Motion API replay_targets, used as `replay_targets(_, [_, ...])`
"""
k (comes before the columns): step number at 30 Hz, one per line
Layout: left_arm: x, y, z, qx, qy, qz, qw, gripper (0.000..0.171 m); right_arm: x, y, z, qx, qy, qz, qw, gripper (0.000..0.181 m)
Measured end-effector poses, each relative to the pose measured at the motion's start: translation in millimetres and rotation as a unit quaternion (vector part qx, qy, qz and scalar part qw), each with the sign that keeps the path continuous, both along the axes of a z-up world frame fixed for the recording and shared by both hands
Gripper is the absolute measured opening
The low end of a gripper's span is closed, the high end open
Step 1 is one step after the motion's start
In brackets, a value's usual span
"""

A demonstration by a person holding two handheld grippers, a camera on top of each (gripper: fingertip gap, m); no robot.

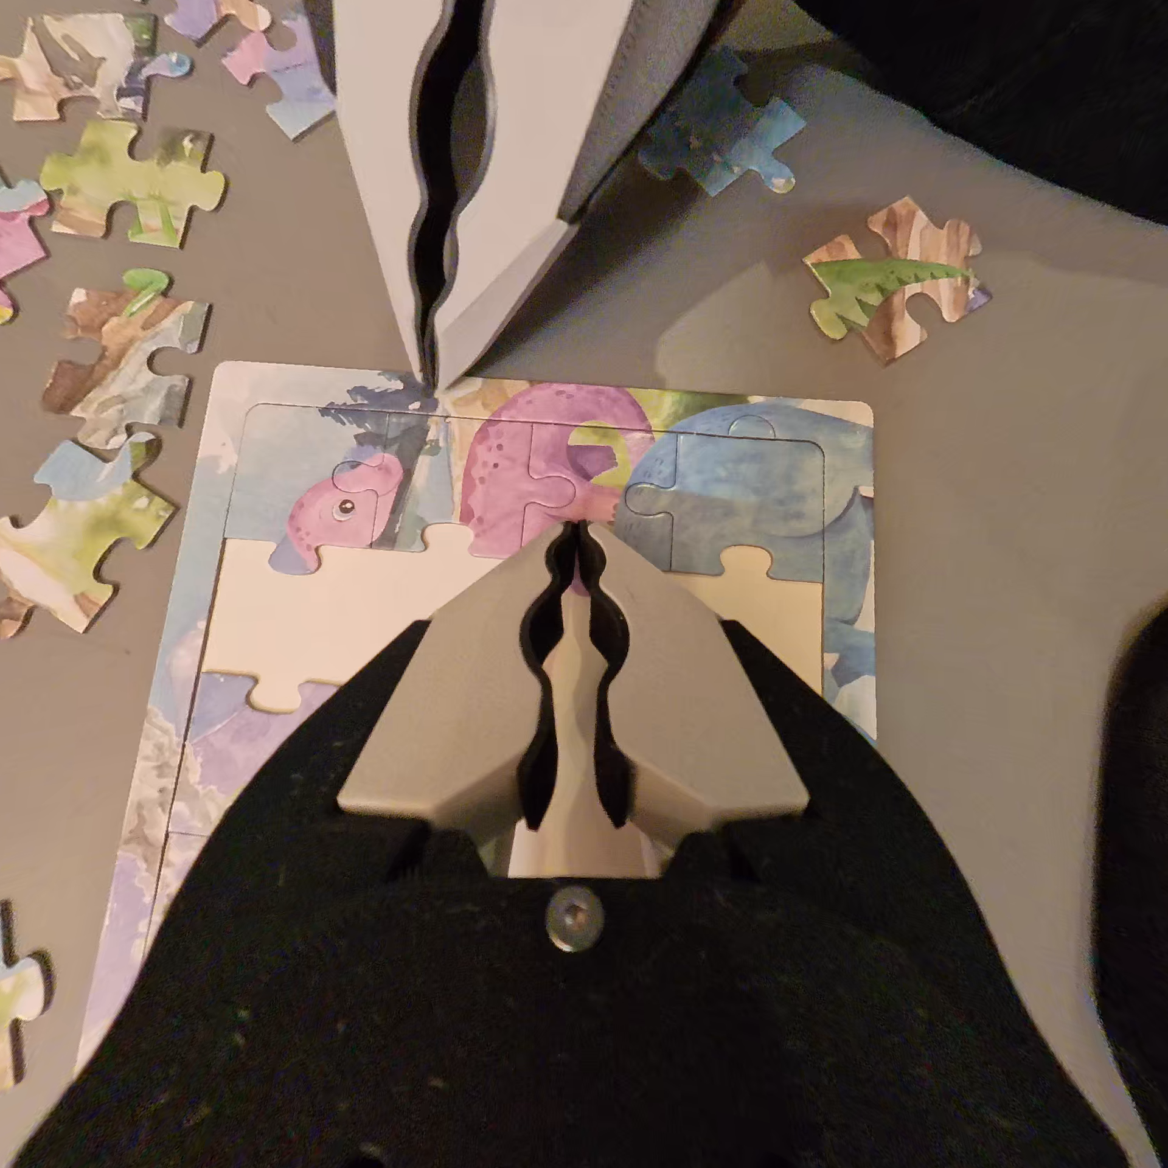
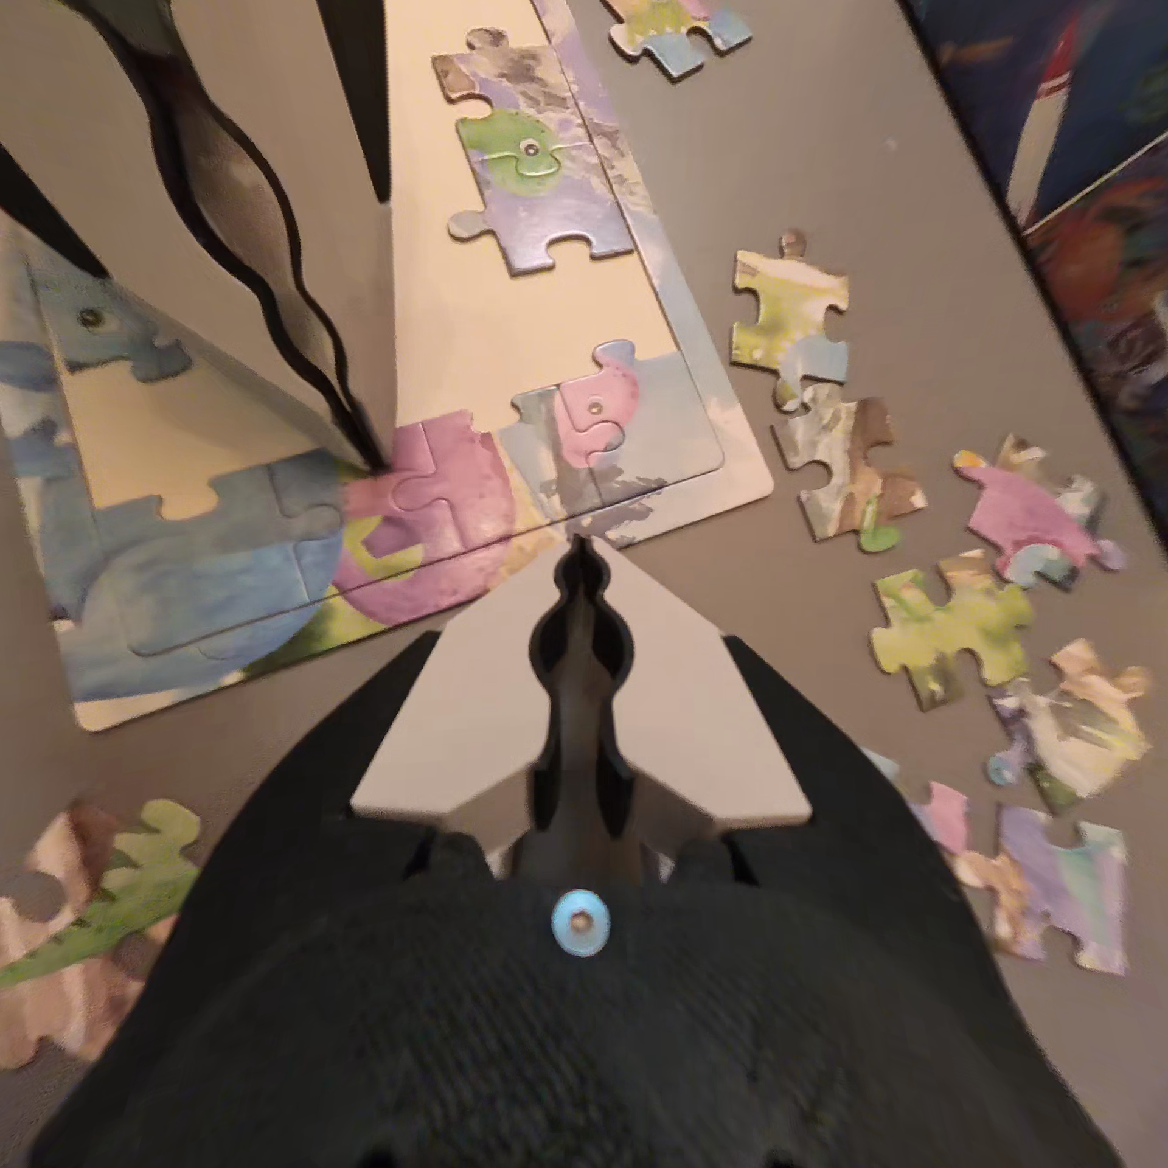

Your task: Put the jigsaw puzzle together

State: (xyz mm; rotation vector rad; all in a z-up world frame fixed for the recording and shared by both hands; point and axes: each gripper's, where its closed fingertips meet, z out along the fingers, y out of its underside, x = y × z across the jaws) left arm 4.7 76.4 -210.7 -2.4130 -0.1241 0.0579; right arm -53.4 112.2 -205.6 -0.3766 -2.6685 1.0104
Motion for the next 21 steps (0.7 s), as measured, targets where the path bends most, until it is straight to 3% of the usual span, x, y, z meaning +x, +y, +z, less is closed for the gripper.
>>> replay_targets(4, [-24, -7, 10, 0.017, 0.03, 0.041, 0.999, 0.0, -27, 10, 26, -0.027, 0.104, -0.05, 0.993, 0.0])
replay_targets(8, [-62, -27, 45, 0.098, 0.028, 0.109, 0.989, 0.0, -50, 33, 56, -0.097, 0.155, -0.121, 0.976, 0.0])
replay_targets(15, [-154, -117, 57, 0.079, 0.133, 0.252, 0.955, 0.0, -65, 53, 62, -0.109, 0.197, -0.166, 0.96, 0.008])
replay_targets(21, [-196, -188, 68, 0.096, 0.168, 0.313, 0.93, 0.0, -67, 66, 66, -0.121, 0.215, -0.189, 0.95, 0.011])
